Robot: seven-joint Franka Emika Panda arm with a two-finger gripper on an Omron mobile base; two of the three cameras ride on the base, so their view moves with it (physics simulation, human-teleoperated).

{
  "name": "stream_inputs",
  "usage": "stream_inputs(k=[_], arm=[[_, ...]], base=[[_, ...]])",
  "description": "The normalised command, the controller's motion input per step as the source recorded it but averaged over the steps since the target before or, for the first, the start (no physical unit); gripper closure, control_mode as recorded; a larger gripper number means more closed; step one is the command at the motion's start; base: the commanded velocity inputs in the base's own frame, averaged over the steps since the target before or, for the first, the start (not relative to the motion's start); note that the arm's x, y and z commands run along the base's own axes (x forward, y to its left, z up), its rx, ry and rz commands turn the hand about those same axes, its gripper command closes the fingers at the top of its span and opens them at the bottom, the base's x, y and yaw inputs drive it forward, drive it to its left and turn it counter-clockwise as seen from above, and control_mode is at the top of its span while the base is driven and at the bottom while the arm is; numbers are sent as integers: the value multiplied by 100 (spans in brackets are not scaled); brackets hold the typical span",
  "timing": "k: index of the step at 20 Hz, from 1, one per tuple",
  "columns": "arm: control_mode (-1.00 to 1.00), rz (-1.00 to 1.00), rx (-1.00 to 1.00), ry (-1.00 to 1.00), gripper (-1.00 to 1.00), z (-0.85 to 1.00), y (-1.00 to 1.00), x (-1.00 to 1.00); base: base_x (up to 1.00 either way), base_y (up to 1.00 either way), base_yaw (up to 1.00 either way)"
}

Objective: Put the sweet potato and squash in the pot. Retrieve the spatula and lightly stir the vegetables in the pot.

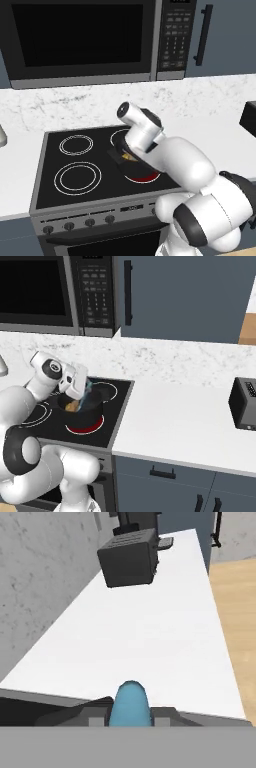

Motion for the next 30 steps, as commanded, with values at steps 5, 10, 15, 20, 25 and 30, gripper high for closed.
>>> stream_inputs(k=[5, 10, 15, 20, 25, 30], arm=[[-100, 0, 22, 0, 100, 0, 3, 0], [-100, 0, 7, -2, 100, 0, -10, -5], [-100, 0, -5, -9, 100, -17, -27, -1], [-100, 0, -23, -16, 100, -36, -27, 0], [-100, 0, -29, -15, 100, -11, -28, 0], [-100, -3, -16, -1, 100, 17, -12, 0]], base=[[0, 0, 0], [0, 0, 0], [0, 0, 0], [0, 0, 0], [0, 0, 0], [0, 0, 0]])
